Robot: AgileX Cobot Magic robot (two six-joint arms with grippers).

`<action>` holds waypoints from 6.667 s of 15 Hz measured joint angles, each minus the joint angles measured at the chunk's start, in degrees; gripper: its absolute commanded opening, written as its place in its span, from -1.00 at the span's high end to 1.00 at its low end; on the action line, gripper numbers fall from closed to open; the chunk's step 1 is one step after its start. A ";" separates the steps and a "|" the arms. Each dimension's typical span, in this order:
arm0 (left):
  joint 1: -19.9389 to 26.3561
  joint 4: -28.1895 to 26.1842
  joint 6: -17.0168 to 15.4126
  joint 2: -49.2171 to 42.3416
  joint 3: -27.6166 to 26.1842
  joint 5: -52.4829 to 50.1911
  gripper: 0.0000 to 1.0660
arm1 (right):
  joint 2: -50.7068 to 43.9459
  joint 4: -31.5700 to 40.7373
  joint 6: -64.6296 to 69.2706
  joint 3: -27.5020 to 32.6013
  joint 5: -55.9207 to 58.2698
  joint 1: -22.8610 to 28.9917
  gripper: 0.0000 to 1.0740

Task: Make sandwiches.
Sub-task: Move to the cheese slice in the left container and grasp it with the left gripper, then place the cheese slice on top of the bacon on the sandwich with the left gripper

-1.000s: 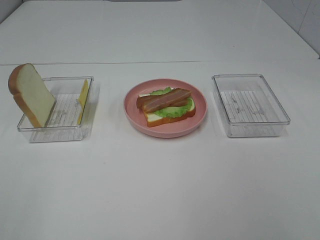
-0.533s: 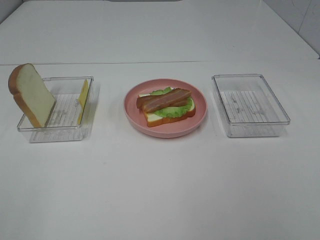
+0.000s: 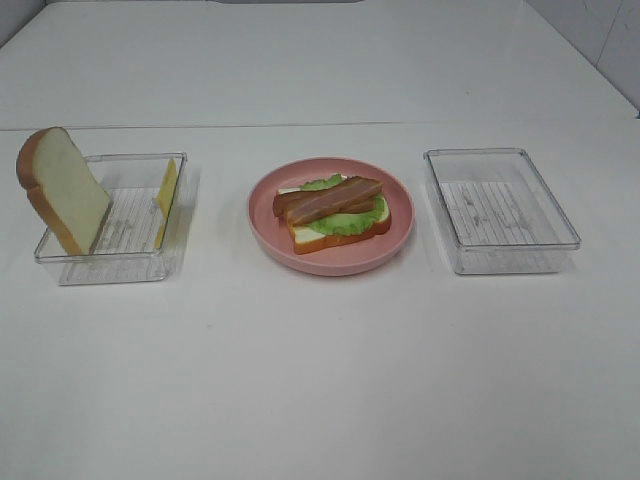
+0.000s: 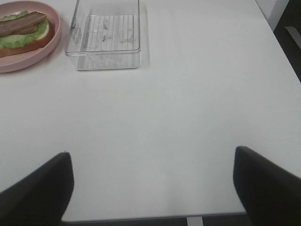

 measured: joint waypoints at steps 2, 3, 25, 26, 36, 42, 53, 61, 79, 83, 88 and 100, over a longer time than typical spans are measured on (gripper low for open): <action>0.00 0.00 0.00 0.00 0.00 0.00 -0.88 | 0.00 0.00 0.00 0.00 0.00 0.00 -0.67; 0.00 0.00 0.00 0.00 0.00 0.00 -0.88 | 0.00 0.00 0.00 0.00 0.00 0.00 -0.67; 0.00 -3.38 0.00 51.28 -24.69 -5.96 -0.89 | 0.00 0.00 0.00 0.00 0.00 0.00 -0.67; 0.00 -3.78 0.00 56.89 -28.82 -6.13 -0.89 | 0.00 0.00 0.00 0.00 0.00 0.00 -0.67; -3.44 -9.57 2.41 85.43 -49.22 -3.04 -0.89 | 0.00 0.00 0.00 0.00 0.00 0.00 -0.67; -16.96 -5.79 -9.22 101.81 -61.82 0.92 -0.89 | 0.00 0.00 0.00 0.00 0.00 0.00 -0.67; -19.77 0.06 -16.50 122.96 -74.43 5.90 -0.89 | 0.00 0.00 0.00 0.00 0.00 0.00 -0.67; -19.77 0.00 -16.50 129.55 -77.98 0.06 -0.88 | 0.00 0.00 0.00 0.00 0.00 0.00 -0.67; -19.77 -2.81 -18.05 134.99 -84.05 3.32 -0.42 | 0.00 0.00 0.00 0.00 0.00 0.00 -0.67; -19.77 -2.81 -18.33 134.99 -84.05 3.78 0.19 | 0.00 0.00 0.00 0.00 0.00 0.00 -0.67; -19.77 -2.75 -18.85 134.99 -84.05 4.13 1.00 | 0.00 0.00 0.00 0.00 0.00 0.00 -0.67; -19.77 -2.12 -19.48 134.19 -92.93 7.68 1.00 | 0.00 0.00 0.00 0.00 0.00 0.00 -0.67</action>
